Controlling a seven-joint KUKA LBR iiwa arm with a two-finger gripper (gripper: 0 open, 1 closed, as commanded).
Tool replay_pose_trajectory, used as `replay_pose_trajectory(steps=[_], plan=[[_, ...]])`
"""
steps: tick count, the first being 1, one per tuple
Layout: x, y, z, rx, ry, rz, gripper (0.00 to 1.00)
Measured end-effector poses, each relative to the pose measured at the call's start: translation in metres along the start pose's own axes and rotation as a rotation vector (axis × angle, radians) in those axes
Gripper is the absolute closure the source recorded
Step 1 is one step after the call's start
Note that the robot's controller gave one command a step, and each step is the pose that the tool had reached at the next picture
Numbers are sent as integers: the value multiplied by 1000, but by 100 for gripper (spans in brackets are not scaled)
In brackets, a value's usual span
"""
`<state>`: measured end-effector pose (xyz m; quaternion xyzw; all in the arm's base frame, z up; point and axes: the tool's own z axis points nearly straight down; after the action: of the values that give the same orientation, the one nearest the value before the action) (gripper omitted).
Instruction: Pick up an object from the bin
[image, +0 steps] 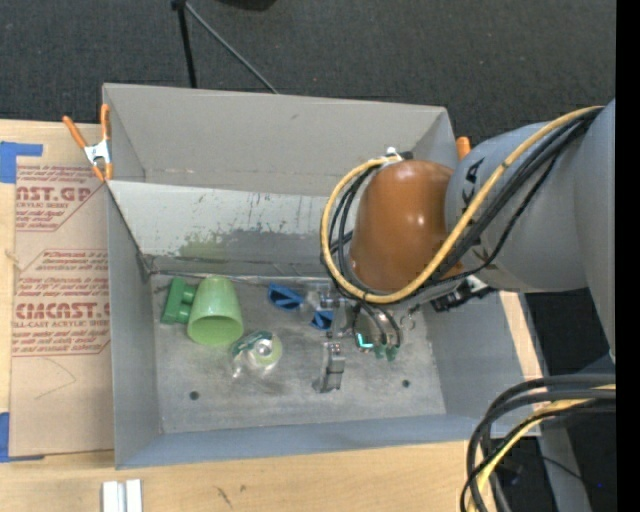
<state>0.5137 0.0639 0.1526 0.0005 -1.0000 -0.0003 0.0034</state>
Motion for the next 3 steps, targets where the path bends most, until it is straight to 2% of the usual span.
replay_pose_trajectory(steps=[1, 2, 3], plan=[[-12, 78, 85, -3, -7, 63, 0], [-70, 60, 7, -3, -13, 390, 0], [-35, 85, 74, 0, -2, 631, 0]])
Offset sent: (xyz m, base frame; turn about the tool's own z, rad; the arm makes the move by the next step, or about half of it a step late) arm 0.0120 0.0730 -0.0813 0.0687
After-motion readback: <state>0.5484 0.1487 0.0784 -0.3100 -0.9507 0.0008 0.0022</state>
